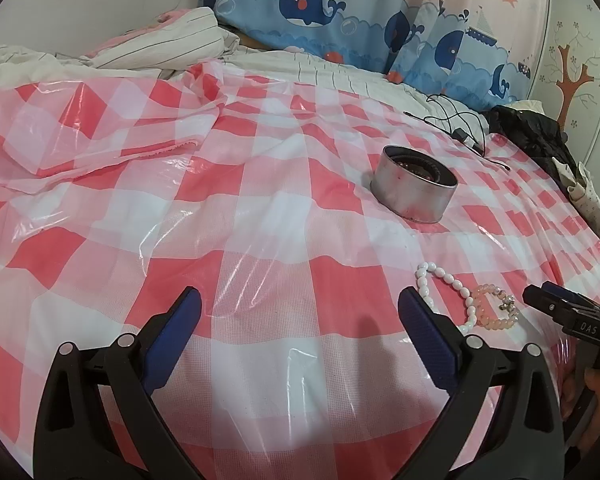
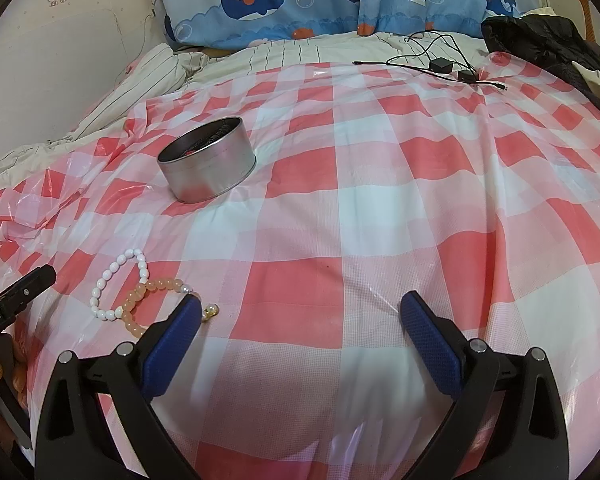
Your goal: Organize jewelry
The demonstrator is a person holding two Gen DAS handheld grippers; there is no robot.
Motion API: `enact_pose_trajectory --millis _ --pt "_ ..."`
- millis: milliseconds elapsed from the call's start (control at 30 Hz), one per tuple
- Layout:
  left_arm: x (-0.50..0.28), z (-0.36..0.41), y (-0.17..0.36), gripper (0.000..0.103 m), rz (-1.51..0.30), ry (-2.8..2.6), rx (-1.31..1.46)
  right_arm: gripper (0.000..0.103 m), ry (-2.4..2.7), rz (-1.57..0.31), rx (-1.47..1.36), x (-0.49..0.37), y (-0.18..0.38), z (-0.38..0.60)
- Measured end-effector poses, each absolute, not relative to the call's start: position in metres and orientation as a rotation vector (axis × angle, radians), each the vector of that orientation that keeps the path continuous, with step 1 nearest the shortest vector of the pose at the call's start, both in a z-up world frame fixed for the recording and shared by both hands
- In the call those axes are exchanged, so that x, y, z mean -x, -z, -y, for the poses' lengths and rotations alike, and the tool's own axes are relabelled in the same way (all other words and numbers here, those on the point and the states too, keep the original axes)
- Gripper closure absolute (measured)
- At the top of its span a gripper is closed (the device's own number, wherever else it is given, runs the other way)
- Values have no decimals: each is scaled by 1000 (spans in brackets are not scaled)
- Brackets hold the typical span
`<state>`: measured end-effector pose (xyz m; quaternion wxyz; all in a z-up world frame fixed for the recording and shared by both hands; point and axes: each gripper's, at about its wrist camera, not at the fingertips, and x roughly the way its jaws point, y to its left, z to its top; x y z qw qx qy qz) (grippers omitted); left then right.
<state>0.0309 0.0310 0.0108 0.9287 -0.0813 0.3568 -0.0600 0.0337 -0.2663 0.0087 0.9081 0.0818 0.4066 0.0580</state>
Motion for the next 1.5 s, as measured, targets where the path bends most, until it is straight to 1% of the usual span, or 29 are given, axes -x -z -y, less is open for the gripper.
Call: enact_pose_trajectory --millis 733,867,933,1000,1100,1200,1233,1267,1333,1367,1400,1433,1467,1500 --pt "-33 -28 -12 8 -738 114 156 8 -116 -841 -163 -34 -9 266" --pt "-17 -28 -26 8 -647 153 143 8 -81 -824 -148 -31 -14 265" --pt "-10 -21 -36 8 -611 222 100 8 -90 -776 -138 -22 -24 262" --pt "-9 -7 -43 8 -612 295 14 8 -152 -731 -101 -12 -35 250" --pt "-8 20 -44 8 -620 373 -131 8 -246 -738 -37 -11 -37 228" --pt "-15 33 -39 8 -644 405 -158 9 -278 -746 -5 -13 -35 218" --pt "-19 38 -38 9 -654 409 -155 12 -277 -751 -6 -14 -34 217" --pt "-23 40 -36 12 -668 421 -150 24 -278 -758 -10 -15 -33 216" --pt "-35 50 -33 27 -710 440 -166 31 -276 -796 -17 -23 -29 218" --pt "-40 56 -29 29 -735 437 -183 33 -272 -824 -10 -28 -25 217" --pt "-47 61 -24 34 -762 435 -198 34 -272 -847 -5 -31 -21 215" --pt "-54 64 -17 47 -807 450 -213 38 -282 -881 6 -38 -17 213" --pt "-58 67 -10 58 -850 462 -237 48 -288 -905 26 -42 -13 208" --pt "-59 72 -6 74 -866 466 -261 55 -306 -918 57 -44 -11 203"
